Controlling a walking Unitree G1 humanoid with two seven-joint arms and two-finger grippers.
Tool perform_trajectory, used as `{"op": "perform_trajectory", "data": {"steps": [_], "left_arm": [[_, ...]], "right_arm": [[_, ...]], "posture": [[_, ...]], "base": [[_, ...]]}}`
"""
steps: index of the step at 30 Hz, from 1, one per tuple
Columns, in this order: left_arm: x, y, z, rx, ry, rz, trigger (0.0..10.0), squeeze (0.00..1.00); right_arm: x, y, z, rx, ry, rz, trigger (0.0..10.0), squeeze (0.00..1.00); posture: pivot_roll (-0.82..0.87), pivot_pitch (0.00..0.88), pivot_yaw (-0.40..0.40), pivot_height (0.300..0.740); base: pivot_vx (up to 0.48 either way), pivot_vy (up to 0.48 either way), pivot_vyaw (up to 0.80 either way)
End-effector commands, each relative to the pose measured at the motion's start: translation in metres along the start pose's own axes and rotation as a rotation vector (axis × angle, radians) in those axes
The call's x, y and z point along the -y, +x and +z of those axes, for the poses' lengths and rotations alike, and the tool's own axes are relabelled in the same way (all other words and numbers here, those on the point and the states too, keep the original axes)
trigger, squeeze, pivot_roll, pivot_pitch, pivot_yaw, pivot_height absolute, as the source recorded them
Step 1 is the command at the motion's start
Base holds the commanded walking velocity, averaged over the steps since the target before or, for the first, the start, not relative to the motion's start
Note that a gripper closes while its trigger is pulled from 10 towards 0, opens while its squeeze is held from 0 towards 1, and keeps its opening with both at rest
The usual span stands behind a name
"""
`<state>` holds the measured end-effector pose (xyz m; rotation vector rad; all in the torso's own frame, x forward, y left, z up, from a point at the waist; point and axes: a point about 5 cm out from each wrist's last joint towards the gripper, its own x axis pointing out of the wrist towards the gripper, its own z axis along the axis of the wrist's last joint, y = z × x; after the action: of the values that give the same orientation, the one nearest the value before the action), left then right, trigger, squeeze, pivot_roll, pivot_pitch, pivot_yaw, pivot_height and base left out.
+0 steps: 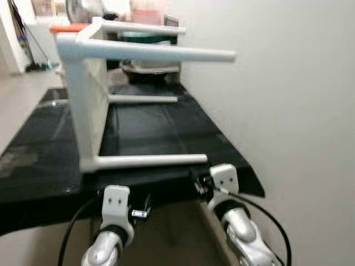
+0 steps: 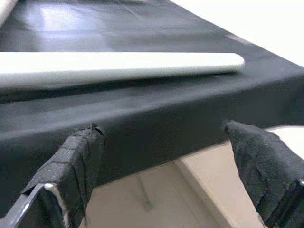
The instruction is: Building children table
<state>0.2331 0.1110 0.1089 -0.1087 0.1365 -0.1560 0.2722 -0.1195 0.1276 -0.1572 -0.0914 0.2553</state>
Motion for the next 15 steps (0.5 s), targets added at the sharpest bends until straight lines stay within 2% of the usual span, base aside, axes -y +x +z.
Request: {"op": "perform_trajectory", "data": {"steps": [1, 13, 15], "left_arm": [[-0.0028, -0.0007, -0.0008, 0.008, 0.020, 0.010, 10.0, 0.00], [-0.0014, 0.0018, 0.0003, 0.021, 0.041, 0.001, 10.0, 0.00], [-0.0024, 0.0037, 0.0019, 0.031, 0.044, 0.002, 10.0, 0.00]], "right_arm": [[-0.0082, 0.0024, 0.0040, 0.030, -0.023, 0.041, 10.0, 0.00], [-0.0048, 0.0048, 0.0028, 0.039, -0.024, 0.019, 10.0, 0.00], [-0.0031, 0.0060, 0.0023, 0.042, -0.017, -0.002, 10.0, 0.00]], "posture": [[0.04, 0.000, -0.043, 0.740], [0.03, 0.000, -0.035, 0.740], [0.03, 0.000, -0.039, 0.740]], "base": [[0.000, 0.000, 0.79], [0.000, 0.000, 0.79], [0.000, 0.000, 0.28]]}}
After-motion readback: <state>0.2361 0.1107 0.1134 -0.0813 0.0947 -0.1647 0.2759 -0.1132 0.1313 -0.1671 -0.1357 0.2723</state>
